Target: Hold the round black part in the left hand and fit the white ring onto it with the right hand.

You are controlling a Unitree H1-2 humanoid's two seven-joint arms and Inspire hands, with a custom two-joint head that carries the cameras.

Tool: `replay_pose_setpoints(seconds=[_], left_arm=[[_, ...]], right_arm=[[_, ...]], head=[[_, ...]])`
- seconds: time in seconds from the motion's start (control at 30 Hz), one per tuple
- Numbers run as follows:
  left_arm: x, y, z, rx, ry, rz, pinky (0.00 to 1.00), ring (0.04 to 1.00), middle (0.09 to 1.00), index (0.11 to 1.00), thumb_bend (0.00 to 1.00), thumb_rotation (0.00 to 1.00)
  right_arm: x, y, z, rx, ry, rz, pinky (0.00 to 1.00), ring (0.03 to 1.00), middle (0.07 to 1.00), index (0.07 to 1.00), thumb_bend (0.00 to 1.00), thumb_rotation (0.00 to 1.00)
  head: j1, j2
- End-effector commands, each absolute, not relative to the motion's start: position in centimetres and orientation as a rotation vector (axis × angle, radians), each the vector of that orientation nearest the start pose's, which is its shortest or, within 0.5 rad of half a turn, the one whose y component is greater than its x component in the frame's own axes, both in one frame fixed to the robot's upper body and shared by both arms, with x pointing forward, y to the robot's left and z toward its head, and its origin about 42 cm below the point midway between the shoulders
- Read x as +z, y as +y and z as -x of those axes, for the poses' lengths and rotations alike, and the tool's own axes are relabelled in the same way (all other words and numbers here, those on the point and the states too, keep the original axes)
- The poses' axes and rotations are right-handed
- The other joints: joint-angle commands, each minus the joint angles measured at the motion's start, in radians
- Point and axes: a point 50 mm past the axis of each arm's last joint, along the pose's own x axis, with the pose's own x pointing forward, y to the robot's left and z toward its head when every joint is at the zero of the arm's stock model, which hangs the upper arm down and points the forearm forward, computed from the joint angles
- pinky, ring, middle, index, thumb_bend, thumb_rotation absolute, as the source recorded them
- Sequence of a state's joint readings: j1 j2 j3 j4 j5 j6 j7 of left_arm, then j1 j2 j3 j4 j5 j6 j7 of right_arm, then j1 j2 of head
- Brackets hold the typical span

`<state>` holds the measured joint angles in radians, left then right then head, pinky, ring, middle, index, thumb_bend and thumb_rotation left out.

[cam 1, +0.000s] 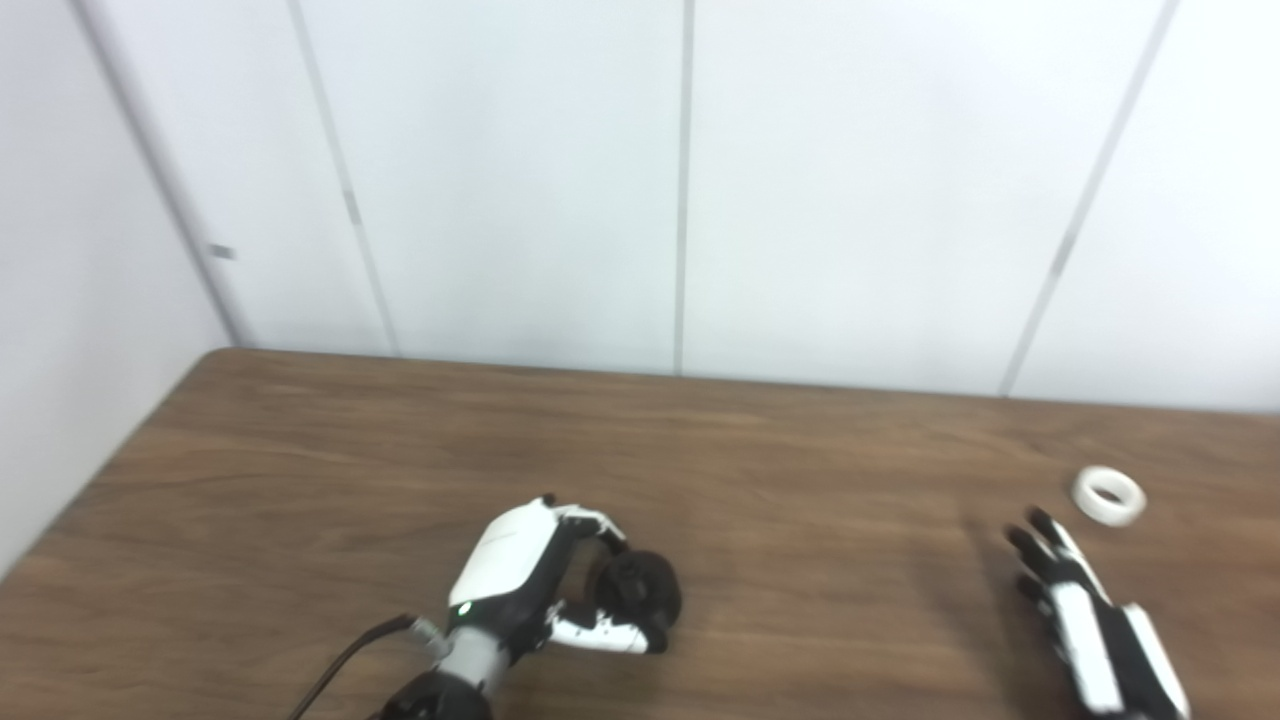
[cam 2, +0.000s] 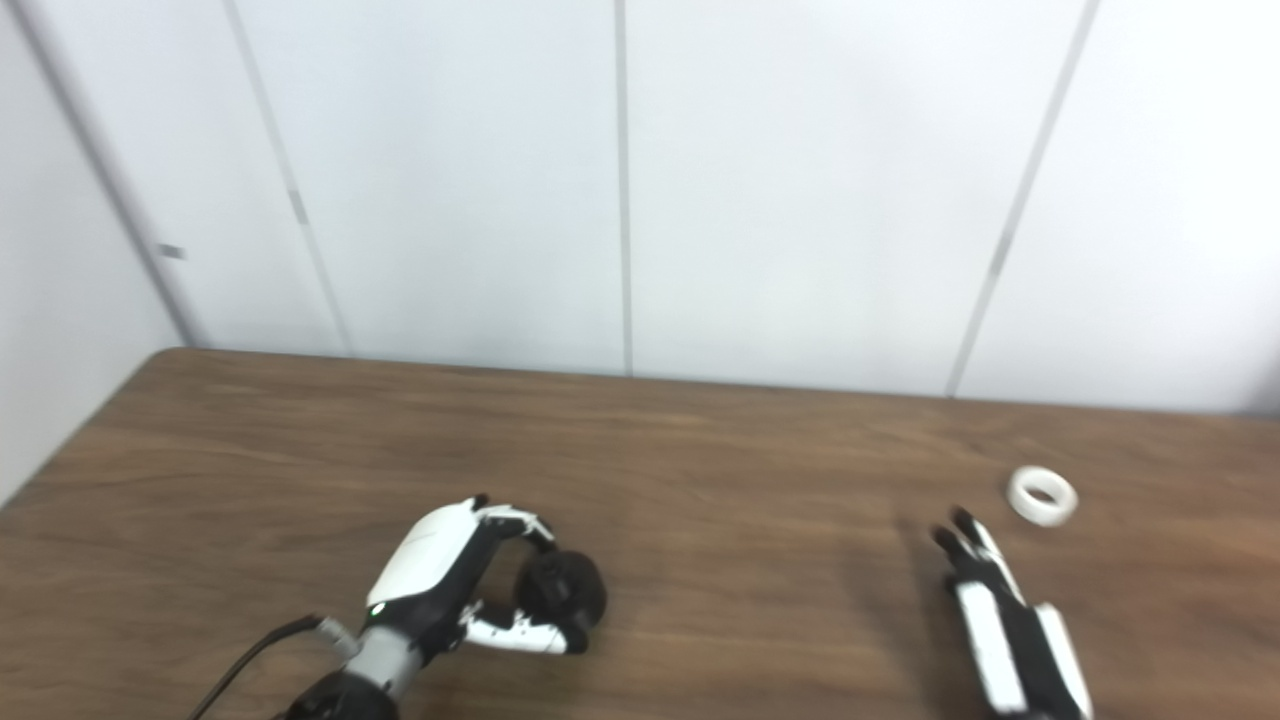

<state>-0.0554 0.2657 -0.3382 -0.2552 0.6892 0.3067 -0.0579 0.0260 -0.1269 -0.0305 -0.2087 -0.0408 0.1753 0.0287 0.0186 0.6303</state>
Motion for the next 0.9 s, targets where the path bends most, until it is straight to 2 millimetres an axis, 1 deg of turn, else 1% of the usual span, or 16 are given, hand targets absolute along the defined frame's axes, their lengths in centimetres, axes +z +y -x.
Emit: replay_pose_setpoints(seconds=[0.0,0.07,0.17,0.2,0.27,0.3,0.33,0.5,0.57,0.8,0.87], left_arm=[[16.6,19.2,-27.9,-0.191,-0.188,-0.94,1.0,0.875,0.77,0.483,0.52,0.05],[16.1,18.3,-27.1,-0.223,-0.207,-0.949,1.0,0.874,0.77,0.483,0.52,0.05],[15.7,17.8,-26.3,-0.252,-0.224,-0.961,1.0,0.874,0.771,0.483,0.52,0.05],[15.5,17.6,-26.1,-0.259,-0.225,-0.965,1.0,0.874,0.771,0.483,0.52,0.05],[15.2,17.3,-25.7,-0.267,-0.22,-0.968,1.0,0.872,0.77,0.484,0.52,0.05],[14.9,17.2,-25.5,-0.273,-0.21,-0.964,1.0,0.87,0.769,0.484,0.52,0.05],[14.6,17.2,-25.2,-0.28,-0.2,-0.962,1.0,0.873,0.77,0.484,0.52,0.05],[13.7,16.8,-24.2,-0.305,-0.173,-0.96,1.0,0.881,0.771,0.484,0.52,0.05],[13.4,16.6,-23.8,-0.312,-0.169,-0.965,1.0,0.881,0.77,0.484,0.52,0.05],[12.5,15.9,-22.7,-0.326,-0.161,-0.972,1.0,0.877,0.779,0.484,0.52,0.05],[12.3,15.8,-22.5,-0.327,-0.155,-0.96,1.0,0.875,0.78,0.484,0.52,0.05]], right_arm=[[15.3,-24.8,-28.0,0.001,-0.05,0.155,1.0,0.974,0.927,0.961,0.54,1.0],[15.9,-24.5,-28.1,-0.004,-0.056,0.154,1.0,0.973,0.928,0.96,0.52,1.0],[16.5,-24.1,-28.1,-0.01,-0.064,0.164,1.0,0.971,0.926,0.958,0.5,1.0],[16.7,-24.0,-28.1,-0.012,-0.066,0.175,1.0,0.971,0.926,0.959,0.5,1.0],[17.1,-24.0,-28.0,-0.017,-0.062,0.193,1.0,0.974,0.928,0.958,0.5,1.0],[17.3,-24.0,-28.0,-0.016,-0.059,0.194,1.0,0.978,0.93,0.958,0.51,1.0],[17.4,-24.0,-27.9,-0.015,-0.058,0.193,1.0,0.985,0.935,0.961,0.51,1.0],[18.0,-24.1,-27.8,-0.011,-0.056,0.185,1.0,0.986,0.941,0.967,0.51,1.0],[18.3,-24.2,-27.6,-0.015,-0.051,0.187,1.0,0.993,0.943,0.971,0.53,1.0],[19.2,-24.7,-27.6,-0.016,-0.059,0.179,1.0,0.992,0.944,0.97,0.52,1.0],[19.5,-25.0,-27.7,-0.026,-0.063,0.182,1.0,0.997,0.943,0.966,0.54,1.0]], head=[[-0.003,0.002],[-0.017,0.014],[-0.04,0.034],[-0.04,0.034],[-0.054,0.053],[-0.054,0.053],[-0.061,0.063],[-0.073,0.082],[-0.087,0.097],[-0.109,0.119],[-0.116,0.126]])
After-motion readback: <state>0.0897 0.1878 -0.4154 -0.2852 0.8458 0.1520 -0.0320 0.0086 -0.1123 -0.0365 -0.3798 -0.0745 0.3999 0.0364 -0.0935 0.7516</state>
